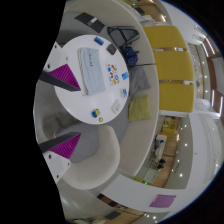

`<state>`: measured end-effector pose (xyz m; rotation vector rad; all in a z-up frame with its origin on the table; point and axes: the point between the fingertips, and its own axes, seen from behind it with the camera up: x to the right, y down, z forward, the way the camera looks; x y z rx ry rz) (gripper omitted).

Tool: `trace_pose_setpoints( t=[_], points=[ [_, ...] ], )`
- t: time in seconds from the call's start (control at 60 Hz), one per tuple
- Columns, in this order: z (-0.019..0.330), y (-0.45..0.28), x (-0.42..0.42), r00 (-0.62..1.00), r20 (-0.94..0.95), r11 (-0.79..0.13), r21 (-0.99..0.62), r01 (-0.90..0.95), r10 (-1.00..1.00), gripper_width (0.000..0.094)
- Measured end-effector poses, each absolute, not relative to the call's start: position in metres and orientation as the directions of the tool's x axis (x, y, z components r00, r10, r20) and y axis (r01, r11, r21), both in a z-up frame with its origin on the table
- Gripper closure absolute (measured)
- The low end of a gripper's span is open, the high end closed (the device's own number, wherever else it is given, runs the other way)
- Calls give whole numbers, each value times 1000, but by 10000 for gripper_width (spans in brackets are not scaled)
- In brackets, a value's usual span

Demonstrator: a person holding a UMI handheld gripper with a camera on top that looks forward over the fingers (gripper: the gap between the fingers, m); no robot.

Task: Fold towel

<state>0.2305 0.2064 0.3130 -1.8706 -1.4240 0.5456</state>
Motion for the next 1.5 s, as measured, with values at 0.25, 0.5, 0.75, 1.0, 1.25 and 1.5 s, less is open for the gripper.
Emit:
trace_pose_setpoints(
  t=[0.25, 0.5, 0.75, 1.0, 1.25, 1.5],
  points=[
    [306, 197, 223, 282, 92, -121, -747, 654, 955, 67],
    [285, 126, 194, 139, 84, -34, -734, 679, 987, 64],
    [257, -20, 163, -99, 25, 84, -761, 644, 995, 68],
    [209, -120, 120, -193, -8, 112, -789, 604, 981, 68],
    [129, -173, 37, -158, -17, 79, -810, 581, 987, 69],
    [30, -180, -63, -88, 21, 70, -802, 594, 996, 63]
  ],
)
